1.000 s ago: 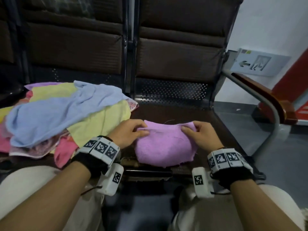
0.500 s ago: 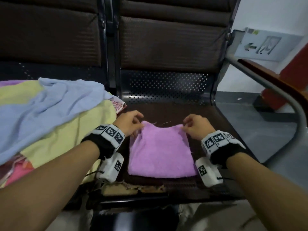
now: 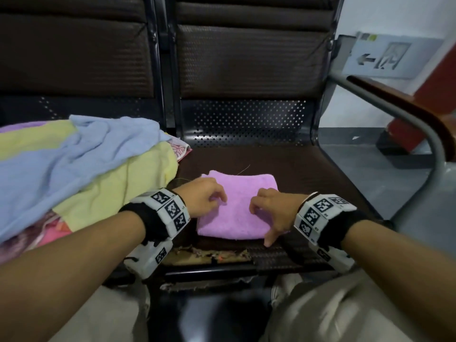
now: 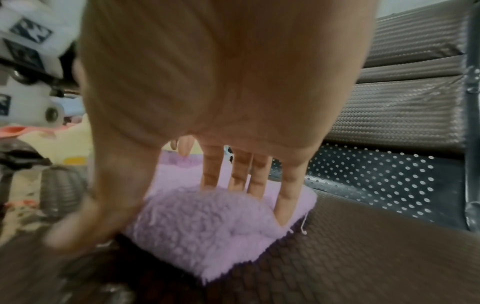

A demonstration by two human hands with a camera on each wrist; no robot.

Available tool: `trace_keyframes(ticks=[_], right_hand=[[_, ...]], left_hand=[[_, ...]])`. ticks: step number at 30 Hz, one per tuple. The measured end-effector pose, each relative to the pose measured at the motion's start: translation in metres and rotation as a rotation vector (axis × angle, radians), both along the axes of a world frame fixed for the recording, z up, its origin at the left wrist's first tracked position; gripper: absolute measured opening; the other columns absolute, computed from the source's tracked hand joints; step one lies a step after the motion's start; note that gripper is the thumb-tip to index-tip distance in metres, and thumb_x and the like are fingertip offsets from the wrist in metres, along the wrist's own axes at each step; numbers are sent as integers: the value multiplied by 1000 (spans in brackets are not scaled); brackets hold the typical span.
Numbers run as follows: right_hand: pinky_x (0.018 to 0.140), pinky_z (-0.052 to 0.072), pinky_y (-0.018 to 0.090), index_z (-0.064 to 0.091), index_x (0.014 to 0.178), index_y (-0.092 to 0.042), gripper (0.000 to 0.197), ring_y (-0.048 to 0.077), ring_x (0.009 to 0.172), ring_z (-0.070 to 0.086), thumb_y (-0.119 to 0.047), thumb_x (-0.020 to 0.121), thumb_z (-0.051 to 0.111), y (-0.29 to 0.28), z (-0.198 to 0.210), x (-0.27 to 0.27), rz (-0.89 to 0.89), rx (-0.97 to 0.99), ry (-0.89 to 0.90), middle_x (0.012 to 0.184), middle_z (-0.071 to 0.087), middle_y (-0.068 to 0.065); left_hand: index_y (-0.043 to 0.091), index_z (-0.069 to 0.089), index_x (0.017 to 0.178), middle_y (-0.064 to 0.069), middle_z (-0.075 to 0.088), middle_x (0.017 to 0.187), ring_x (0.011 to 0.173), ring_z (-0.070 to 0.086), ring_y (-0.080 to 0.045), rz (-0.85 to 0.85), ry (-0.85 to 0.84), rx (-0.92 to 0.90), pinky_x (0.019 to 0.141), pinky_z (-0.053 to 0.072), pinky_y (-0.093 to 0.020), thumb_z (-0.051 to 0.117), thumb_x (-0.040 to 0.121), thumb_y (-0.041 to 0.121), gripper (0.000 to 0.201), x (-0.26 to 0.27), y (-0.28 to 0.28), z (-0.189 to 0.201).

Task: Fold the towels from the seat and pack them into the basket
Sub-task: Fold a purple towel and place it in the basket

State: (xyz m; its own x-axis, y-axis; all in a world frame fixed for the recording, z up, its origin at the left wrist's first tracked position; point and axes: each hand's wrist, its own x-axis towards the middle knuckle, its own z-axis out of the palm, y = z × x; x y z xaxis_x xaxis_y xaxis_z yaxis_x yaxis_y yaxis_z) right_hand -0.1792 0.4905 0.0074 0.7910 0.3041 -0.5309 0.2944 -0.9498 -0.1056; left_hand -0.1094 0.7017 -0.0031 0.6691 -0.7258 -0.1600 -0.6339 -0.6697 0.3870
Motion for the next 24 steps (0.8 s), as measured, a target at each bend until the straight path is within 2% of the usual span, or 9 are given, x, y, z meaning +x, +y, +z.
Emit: trace_keyframes(ticks=[3,6,9,12,14,16,19,21,24], right_hand=[[88,43,31,55,113,-14,38,28,111,50,-20,78,67,5,1,3,36,23,-133,117,54,10],[77,42,28,60,91,-14,12,26,97,58,-12,80,55,1,11,9,-29,146,-202,97,65,8],[71,38,24,58,83,-19,10,22,80,54,-11,81,54,-9,15,12,-106,267,-209,80,57,-2],[71,37,24,64,96,-19,16,16,79,51,-17,81,62,-19,14,15,-157,285,-170,84,55,-5],[68,41,27,62,90,-23,23,14,75,52,-23,72,76,-25,13,19,-199,298,-58,82,57,-5],[67,44,30,62,85,-18,28,13,72,53,-20,66,82,-29,10,24,-216,323,21,79,59,-2],[72,53,31,62,87,-17,20,19,77,61,-7,76,75,-31,5,37,-398,557,75,79,63,2],[64,56,30,60,88,-20,18,18,72,62,-6,82,70,-33,-1,46,-507,691,98,79,62,2],[50,47,21,57,91,-21,14,10,63,55,-9,87,64,-37,-11,59,-525,662,35,76,58,-1]], left_hand=[[20,63,115,-3,62,108,101,56,-19,-123,-11,141,92,44,-31,53,91,40,33,-12,-8,5],[18,61,111,-2,58,107,101,51,-20,-215,-130,331,90,44,-35,55,80,63,55,-14,-6,6],[21,57,100,-2,56,109,108,49,-22,-198,-227,370,91,37,-34,58,82,45,30,-7,-5,6],[25,49,82,0,57,89,99,55,-25,-47,-136,223,90,32,-33,52,85,35,11,5,-6,11],[25,47,73,3,55,82,92,57,-25,42,1,131,85,37,-31,51,87,31,15,16,-1,12],[31,50,67,8,56,77,84,55,-19,92,156,44,77,41,-29,55,87,29,21,26,7,10],[27,60,73,6,61,77,76,54,-13,150,247,-10,73,43,-29,61,87,37,17,41,20,6],[18,61,70,2,60,70,66,53,-12,225,195,-54,63,41,-26,63,85,43,30,50,23,2],[18,52,63,3,54,56,44,52,-11,311,213,-57,46,37,-22,63,82,50,39,60,21,-4]])
